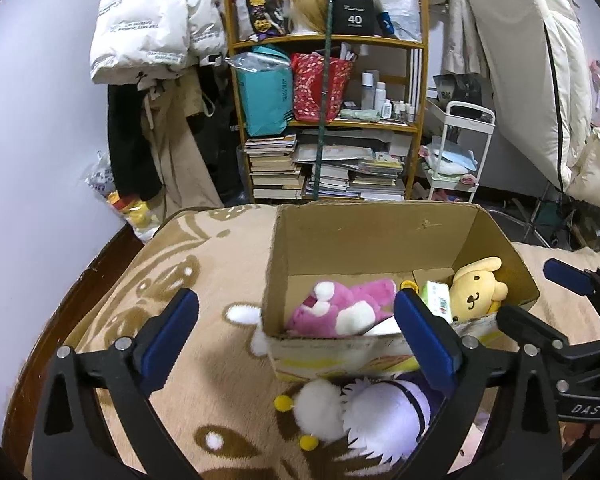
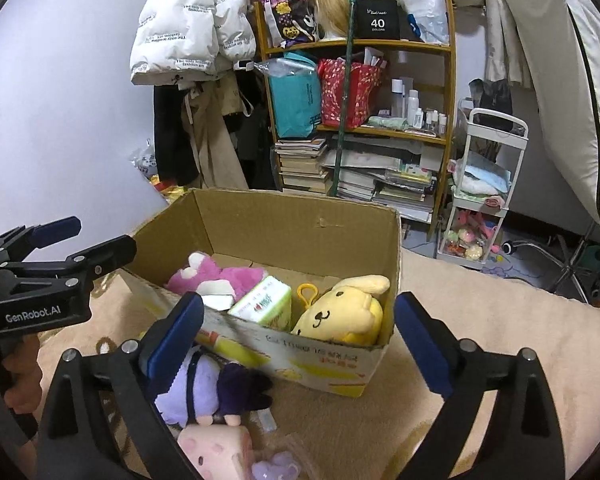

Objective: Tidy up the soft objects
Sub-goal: 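Open left tool to drop black pack while right tool drops green pack into box, then withdraw both tools from the box toward the white doll and pink pig plushes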

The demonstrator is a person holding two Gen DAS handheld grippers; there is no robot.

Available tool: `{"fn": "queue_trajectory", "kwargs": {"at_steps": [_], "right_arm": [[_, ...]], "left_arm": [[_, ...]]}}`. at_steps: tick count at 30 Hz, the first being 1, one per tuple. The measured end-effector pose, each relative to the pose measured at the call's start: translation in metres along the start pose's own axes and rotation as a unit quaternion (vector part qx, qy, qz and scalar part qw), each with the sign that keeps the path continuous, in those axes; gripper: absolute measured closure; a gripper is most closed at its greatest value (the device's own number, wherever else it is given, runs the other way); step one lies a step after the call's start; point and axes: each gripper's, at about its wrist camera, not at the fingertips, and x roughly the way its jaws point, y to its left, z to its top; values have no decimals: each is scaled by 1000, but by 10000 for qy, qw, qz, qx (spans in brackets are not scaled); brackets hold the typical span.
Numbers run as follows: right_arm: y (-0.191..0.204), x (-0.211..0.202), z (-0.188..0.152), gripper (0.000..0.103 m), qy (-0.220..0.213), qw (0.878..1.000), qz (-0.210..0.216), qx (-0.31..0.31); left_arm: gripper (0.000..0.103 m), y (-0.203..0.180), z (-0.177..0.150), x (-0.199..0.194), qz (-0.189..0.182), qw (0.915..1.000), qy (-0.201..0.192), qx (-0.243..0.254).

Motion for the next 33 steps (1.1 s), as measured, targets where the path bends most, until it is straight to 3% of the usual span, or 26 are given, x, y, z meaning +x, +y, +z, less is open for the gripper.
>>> {"fn": "queue_trajectory", "kwargs": {"at_steps": [18, 33], "right_arm": [[5, -52, -24, 3, 163, 9997, -111, 135], [11, -89, -45, 3, 301, 9993, -169, 134]], "left_arm": [[6, 12, -25, -46, -189, 9993, 323, -91], [6, -15, -58, -77, -257, 9982, 537, -57]]}}
